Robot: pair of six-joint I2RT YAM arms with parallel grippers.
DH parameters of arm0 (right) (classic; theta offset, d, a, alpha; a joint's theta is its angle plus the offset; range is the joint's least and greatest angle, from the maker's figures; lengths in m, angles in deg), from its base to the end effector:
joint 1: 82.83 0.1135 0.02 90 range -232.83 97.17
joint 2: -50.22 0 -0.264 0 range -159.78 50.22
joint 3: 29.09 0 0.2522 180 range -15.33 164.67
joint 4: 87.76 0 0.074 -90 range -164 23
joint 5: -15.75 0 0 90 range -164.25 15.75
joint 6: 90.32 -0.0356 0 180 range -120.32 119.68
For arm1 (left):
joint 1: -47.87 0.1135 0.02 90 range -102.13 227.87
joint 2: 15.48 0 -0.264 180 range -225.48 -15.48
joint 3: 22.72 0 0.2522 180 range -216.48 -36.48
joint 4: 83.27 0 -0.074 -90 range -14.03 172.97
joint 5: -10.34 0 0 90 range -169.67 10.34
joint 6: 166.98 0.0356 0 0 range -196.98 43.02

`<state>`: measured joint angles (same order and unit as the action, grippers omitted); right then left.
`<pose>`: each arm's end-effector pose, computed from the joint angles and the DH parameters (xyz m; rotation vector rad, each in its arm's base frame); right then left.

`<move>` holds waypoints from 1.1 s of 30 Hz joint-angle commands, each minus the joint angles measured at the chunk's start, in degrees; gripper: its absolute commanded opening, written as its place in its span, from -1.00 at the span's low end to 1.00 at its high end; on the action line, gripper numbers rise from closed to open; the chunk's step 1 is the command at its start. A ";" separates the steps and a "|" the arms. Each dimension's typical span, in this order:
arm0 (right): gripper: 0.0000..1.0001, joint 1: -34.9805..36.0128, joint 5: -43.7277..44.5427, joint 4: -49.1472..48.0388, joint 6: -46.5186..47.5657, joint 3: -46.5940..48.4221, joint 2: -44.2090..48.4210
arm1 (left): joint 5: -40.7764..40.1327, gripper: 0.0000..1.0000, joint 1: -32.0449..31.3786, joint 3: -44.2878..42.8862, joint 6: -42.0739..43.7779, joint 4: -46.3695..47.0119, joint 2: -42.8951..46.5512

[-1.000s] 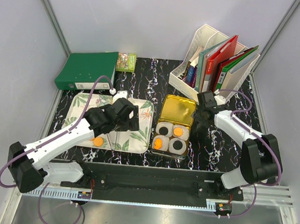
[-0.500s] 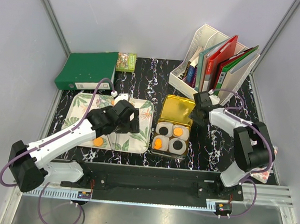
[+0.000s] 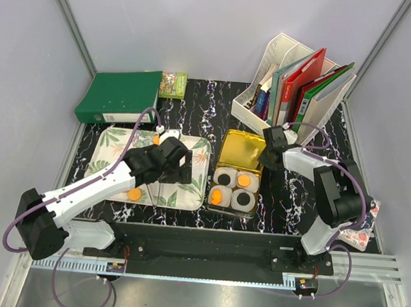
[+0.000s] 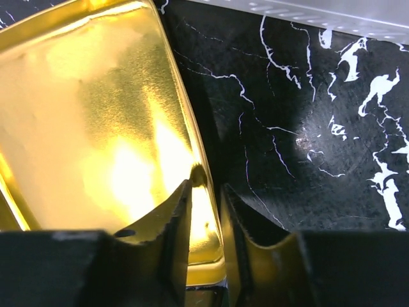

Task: Pack the cookies

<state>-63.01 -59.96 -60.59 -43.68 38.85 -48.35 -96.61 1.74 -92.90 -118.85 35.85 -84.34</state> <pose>0.3174 0.1050 0.1542 0.6067 2.4624 0.1126 0.1680 -0.1598 0.2724 -0.0085 2.5539 -0.2088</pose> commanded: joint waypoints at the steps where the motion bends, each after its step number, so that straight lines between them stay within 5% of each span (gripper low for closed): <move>1: -0.42 -0.04 -0.66 -1.02 -0.24 -2.14 -0.84 | -0.28 0.98 -0.01 -2.46 1.44 0.35 0.22; 11: -0.98 0.05 0.13 -0.05 1.60 -3.37 5.92 | 0.60 0.98 0.07 -2.64 1.00 0.62 -0.92; 28: -1.00 0.05 1.54 3.46 6.52 1.10 24.29 | 0.25 0.98 -0.01 -2.90 -0.49 2.81 -2.15; 33: -1.00 -0.04 -5.04 3.73 9.42 3.13 27.28 | -2.12 0.98 0.07 -4.57 -1.29 3.52 -2.77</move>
<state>-62.97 -60.45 -56.22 -37.49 38.10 -24.74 -96.83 1.74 -93.80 -119.26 36.49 -86.84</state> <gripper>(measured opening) 0.010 0.984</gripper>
